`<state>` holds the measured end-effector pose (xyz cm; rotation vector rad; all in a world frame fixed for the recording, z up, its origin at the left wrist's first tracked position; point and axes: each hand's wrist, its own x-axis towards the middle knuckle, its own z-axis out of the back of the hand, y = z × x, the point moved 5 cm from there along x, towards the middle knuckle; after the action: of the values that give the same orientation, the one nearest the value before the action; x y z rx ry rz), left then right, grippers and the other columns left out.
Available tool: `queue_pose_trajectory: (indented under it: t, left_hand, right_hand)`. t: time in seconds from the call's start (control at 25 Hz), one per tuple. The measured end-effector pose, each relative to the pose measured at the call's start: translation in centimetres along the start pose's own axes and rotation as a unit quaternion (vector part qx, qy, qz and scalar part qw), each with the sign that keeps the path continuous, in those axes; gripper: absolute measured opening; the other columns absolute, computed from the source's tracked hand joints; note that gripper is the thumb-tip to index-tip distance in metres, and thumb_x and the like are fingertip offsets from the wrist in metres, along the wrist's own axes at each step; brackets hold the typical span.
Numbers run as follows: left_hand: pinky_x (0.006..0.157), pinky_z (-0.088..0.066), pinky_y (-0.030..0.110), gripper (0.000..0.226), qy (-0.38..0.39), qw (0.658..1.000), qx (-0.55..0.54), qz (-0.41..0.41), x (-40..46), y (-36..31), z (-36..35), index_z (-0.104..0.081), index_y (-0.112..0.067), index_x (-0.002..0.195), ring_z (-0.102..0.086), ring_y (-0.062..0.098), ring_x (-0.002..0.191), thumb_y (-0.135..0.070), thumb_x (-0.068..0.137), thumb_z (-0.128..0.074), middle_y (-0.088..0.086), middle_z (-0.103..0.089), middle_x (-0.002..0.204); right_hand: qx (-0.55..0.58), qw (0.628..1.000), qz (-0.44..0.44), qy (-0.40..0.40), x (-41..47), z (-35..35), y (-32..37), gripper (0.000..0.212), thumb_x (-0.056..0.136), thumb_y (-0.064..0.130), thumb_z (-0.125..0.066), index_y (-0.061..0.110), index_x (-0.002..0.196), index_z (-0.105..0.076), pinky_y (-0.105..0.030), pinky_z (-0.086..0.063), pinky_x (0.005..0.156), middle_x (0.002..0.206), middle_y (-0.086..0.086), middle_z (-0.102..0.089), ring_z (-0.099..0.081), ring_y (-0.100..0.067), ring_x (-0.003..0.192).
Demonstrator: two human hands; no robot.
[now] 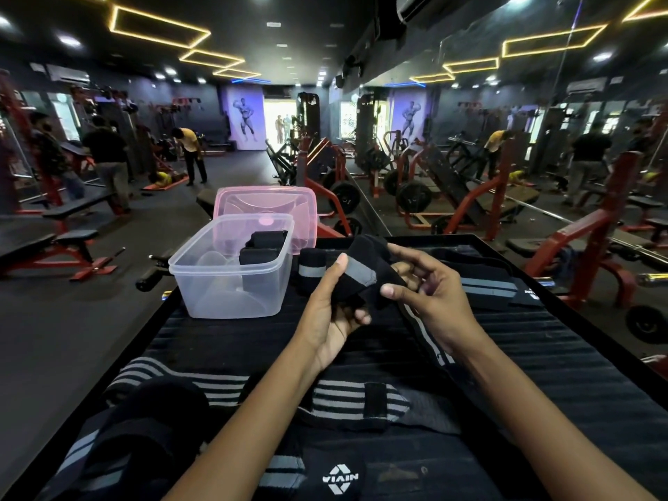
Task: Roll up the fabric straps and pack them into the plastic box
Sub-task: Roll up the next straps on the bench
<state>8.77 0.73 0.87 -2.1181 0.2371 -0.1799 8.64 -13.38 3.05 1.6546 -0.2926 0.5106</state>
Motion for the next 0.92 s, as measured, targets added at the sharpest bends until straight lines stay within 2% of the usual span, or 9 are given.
queue_pose_trajectory:
  t: [0.08, 0.24, 0.4, 0.52, 0.6, 0.72, 0.76, 0.84, 0.92]
  left_hand:
    - [0.042, -0.036, 0.02, 0.036, 0.002, 1.0, -0.022, 0.02, -0.2, 0.4, -0.3, -0.067, -0.011, 0.091, -0.039, 0.009, 0.04, -0.044, 0.091, -0.054, 0.003, -0.058, 0.062]
    - [0.039, -0.031, 0.02, 0.038, -0.012, 0.997, -0.049, 0.063, -0.1, 0.8, -0.1, -0.065, -0.01, 0.082, -0.034, 0.009, 0.035, -0.048, 0.084, -0.062, 0.003, -0.05, 0.053]
    - [0.037, -0.026, 0.019, 0.046, 0.032, 0.99, -0.083, 0.113, -0.1, 1.7, 0.0, -0.065, -0.009, 0.076, -0.028, 0.008, 0.032, -0.055, 0.082, -0.058, 0.002, -0.039, 0.044]
    - [0.037, -0.026, 0.018, 0.054, 0.065, 0.985, -0.086, 0.135, -0.3, 2.3, -0.2, -0.07, -0.009, 0.068, -0.029, 0.007, 0.032, -0.058, 0.082, -0.053, 0.0, -0.037, 0.044]
    - [0.041, -0.03, 0.019, 0.054, 0.065, 0.99, -0.04, 0.123, -0.2, 2.5, -0.3, -0.071, -0.011, 0.075, -0.032, 0.007, 0.036, -0.061, 0.084, -0.052, 0.001, -0.043, 0.051]
    - [0.051, -0.041, 0.022, 0.051, 0.032, 0.992, 0.101, 0.062, 0.5, 2.9, 0.0, -0.065, -0.011, 0.1, -0.044, 0.009, 0.049, -0.058, 0.089, -0.049, 0.004, -0.054, 0.068]
    - [0.053, -0.044, 0.023, 0.048, 0.015, 0.99, 0.136, 0.032, 0.9, 3.0, 0.3, -0.062, -0.012, 0.105, -0.049, 0.01, 0.054, -0.056, 0.091, -0.049, 0.005, -0.057, 0.074]
    - [0.06, -0.05, 0.027, 0.039, -0.017, 0.977, 0.211, -0.023, 1.4, 2.6, 1.0, -0.053, -0.017, 0.11, -0.055, 0.01, 0.063, -0.052, 0.093, -0.049, 0.001, -0.062, 0.087]
    - [0.068, -0.054, 0.028, 0.033, -0.02, 0.95, 0.307, -0.044, 1.9, 2.1, 1.4, -0.04, -0.02, 0.113, -0.055, 0.007, 0.069, -0.047, 0.096, -0.045, -0.006, -0.058, 0.093]
  right_hand:
    - [0.002, 1.0, -0.001, -0.029, 0.1, 0.3, -0.3, 0.053, 0.063, -0.001, -0.075, 0.012, 0.114, -0.063, -0.018, -0.053, 0.076, 0.08, 0.005, -0.066, -0.064, -0.004, 0.078]
    - [-0.013, 0.998, 0.013, -0.066, 0.1, 0.6, -0.5, 0.046, 0.068, -0.011, -0.073, 0.012, 0.107, -0.065, -0.015, -0.051, 0.074, 0.081, 0.003, -0.065, -0.064, 0.0, 0.075]
    - [-0.027, 0.998, 0.033, -0.056, 0.2, 0.4, -0.6, 0.043, 0.068, -0.009, -0.074, 0.01, 0.106, -0.066, -0.017, -0.053, 0.077, 0.085, -0.001, -0.066, -0.063, -0.004, 0.077]
    - [-0.062, 0.995, 0.054, -0.05, 0.2, 0.9, -0.3, 0.036, 0.071, -0.008, -0.073, 0.012, 0.101, -0.067, -0.019, -0.053, 0.076, 0.083, -0.002, -0.065, -0.062, -0.005, 0.075]
    - [-0.094, 0.992, 0.045, -0.072, 0.2, 1.1, -0.8, 0.032, 0.077, -0.011, -0.068, 0.012, 0.099, -0.064, -0.02, -0.054, 0.072, 0.078, -0.001, -0.065, -0.062, -0.006, 0.072]
    - [-0.114, 0.983, -0.021, -0.145, 0.5, 1.4, -2.6, 0.023, 0.088, -0.008, -0.056, 0.014, 0.089, -0.061, -0.024, -0.052, 0.06, 0.07, 0.0, -0.061, -0.059, -0.011, 0.066]
    - [-0.073, 0.986, -0.057, -0.141, 0.7, 1.3, -3.1, 0.02, 0.092, -0.004, -0.052, 0.011, 0.088, -0.064, -0.023, -0.051, 0.059, 0.07, 0.0, -0.063, -0.059, -0.013, 0.067]
    - [0.018, 0.988, -0.131, -0.084, 1.2, 0.4, -3.9, 0.017, 0.095, 0.009, -0.051, 0.002, 0.099, -0.067, -0.028, -0.054, 0.062, 0.083, -0.006, -0.069, -0.064, -0.019, 0.077]
    - [-0.001, 0.987, -0.161, -0.017, 2.0, -0.4, -4.0, 0.024, 0.09, 0.02, -0.062, 0.004, 0.108, -0.066, -0.032, -0.054, 0.068, 0.096, -0.007, -0.072, -0.068, -0.021, 0.087]
